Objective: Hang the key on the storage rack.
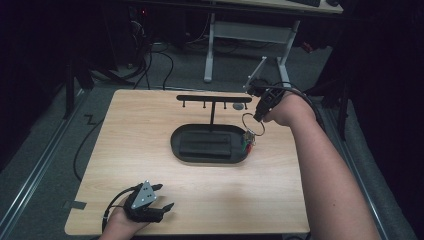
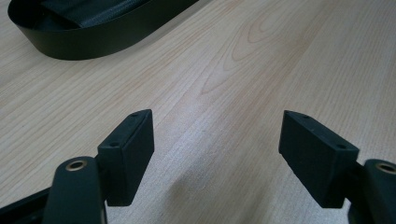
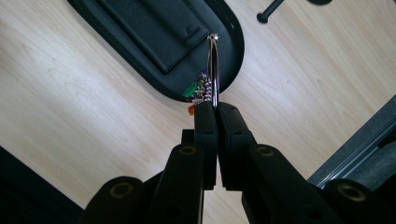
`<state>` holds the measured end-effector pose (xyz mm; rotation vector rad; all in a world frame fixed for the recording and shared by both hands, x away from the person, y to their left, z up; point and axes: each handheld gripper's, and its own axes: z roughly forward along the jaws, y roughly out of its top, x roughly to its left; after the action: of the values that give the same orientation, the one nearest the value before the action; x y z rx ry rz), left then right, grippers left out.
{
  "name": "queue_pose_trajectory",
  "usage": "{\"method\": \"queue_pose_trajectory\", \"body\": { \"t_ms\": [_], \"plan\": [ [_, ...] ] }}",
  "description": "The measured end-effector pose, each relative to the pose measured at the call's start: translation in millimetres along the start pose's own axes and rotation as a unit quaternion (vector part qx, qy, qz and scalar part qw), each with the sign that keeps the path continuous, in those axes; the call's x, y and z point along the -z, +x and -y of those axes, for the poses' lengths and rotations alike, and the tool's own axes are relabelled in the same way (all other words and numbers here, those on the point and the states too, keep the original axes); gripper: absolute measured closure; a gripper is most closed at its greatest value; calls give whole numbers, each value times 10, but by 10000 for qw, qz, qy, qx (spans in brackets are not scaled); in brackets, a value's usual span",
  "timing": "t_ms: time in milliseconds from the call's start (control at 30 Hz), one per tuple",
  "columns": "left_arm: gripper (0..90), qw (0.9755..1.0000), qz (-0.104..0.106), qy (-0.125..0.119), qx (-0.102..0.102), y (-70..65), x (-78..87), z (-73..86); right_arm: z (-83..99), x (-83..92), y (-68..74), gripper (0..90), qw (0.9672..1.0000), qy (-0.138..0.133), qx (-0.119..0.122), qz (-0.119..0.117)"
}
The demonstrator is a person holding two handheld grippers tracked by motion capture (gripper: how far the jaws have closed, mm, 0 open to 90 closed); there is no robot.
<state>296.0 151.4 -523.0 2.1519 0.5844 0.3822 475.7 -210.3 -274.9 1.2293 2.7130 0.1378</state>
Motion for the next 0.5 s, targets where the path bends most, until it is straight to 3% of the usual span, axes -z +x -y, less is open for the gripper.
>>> {"method": "queue_pose_trajectory", "body": {
  "t_ms": [500],
  "plan": [
    [272,10000,26,24,-82,-21,-11,-5,-207,-111,-99,880,9999,-102,-24,93]
  ]
}}
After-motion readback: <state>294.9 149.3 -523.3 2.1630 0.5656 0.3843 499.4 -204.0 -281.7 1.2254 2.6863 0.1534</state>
